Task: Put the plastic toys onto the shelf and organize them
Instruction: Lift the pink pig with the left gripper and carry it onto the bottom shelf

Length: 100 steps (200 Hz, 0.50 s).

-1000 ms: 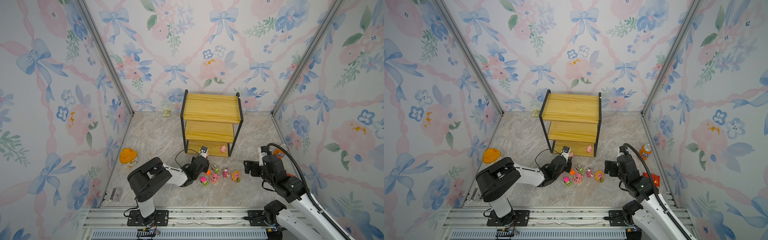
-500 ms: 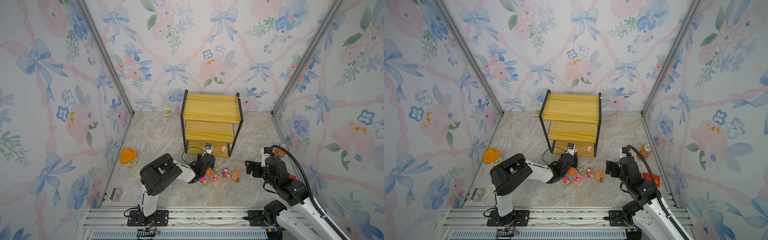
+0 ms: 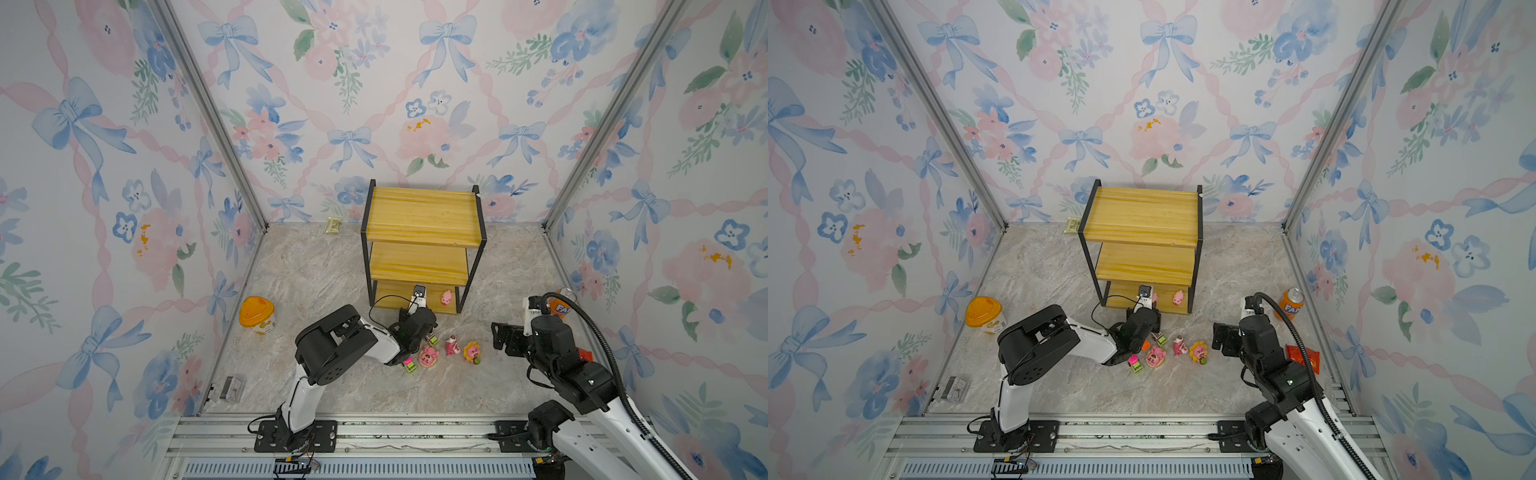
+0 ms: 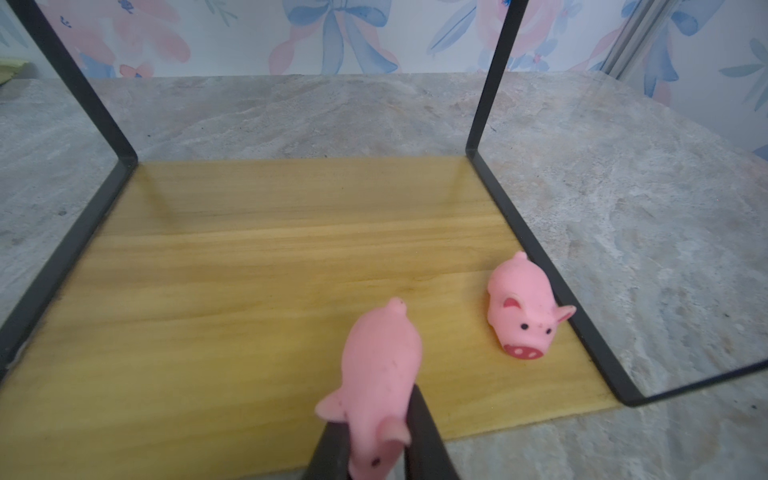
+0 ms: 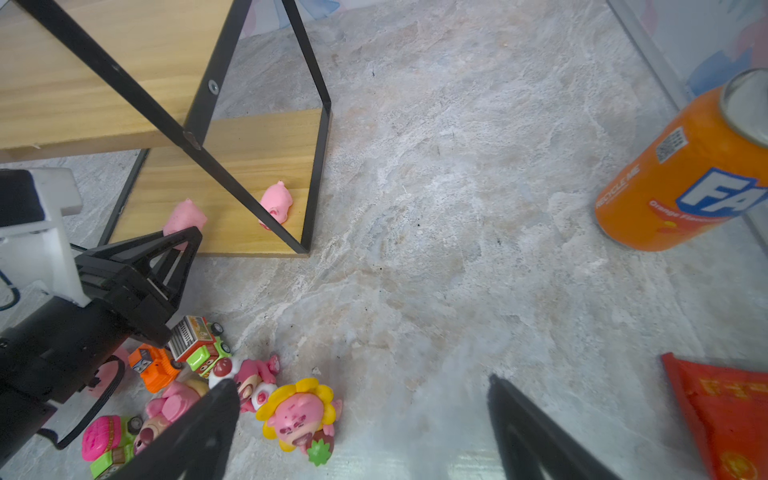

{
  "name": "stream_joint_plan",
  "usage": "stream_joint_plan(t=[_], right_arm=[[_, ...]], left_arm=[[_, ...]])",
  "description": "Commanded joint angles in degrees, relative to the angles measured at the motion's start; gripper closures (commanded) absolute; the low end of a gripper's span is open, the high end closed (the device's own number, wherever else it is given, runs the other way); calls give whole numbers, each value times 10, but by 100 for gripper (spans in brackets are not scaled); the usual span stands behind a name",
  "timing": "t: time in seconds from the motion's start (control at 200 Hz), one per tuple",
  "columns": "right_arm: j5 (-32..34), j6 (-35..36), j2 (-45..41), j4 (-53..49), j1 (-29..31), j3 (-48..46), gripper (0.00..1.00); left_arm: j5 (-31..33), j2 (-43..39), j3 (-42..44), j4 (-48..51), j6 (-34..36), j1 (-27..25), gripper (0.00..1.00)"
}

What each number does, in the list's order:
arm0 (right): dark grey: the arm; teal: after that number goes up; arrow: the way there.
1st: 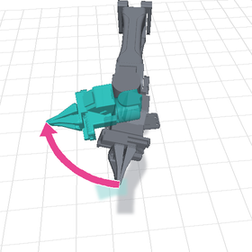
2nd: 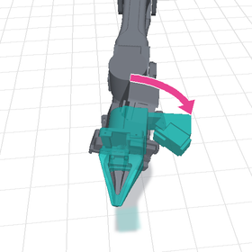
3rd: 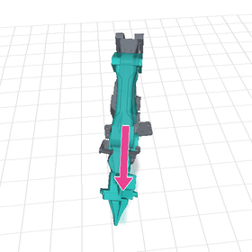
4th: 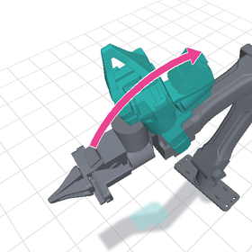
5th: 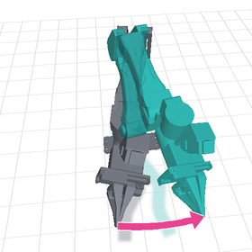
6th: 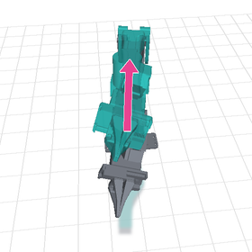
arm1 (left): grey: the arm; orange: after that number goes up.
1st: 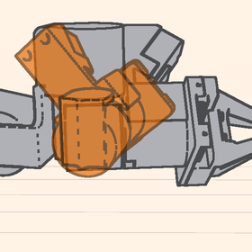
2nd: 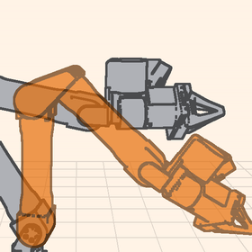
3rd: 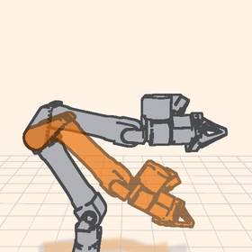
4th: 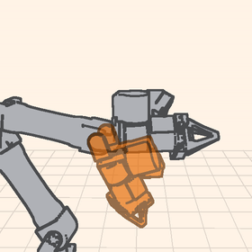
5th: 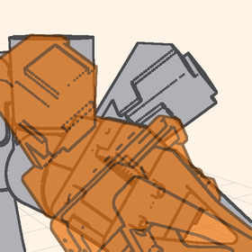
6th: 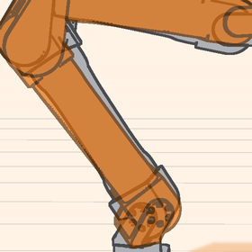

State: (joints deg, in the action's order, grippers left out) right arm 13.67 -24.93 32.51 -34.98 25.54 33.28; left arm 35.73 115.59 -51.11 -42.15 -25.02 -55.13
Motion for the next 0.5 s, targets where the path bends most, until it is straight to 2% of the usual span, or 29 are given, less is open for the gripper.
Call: stream_joint_plan(t=[0.0, 0.215, 0.495], right_arm=[[-5, -6, -7, -4, -4, -9, 5], [-11, -6, -7, -2, -4, -11, 4], [-14, -4, -8, 2, -4, -12, 4]], left_arm=[[23, 16, -8, -6, -19, -4, 81], [32, 31, -14, -6, -29, -6, 81], [58, 45, -29, -5, -7, -5, 80]])
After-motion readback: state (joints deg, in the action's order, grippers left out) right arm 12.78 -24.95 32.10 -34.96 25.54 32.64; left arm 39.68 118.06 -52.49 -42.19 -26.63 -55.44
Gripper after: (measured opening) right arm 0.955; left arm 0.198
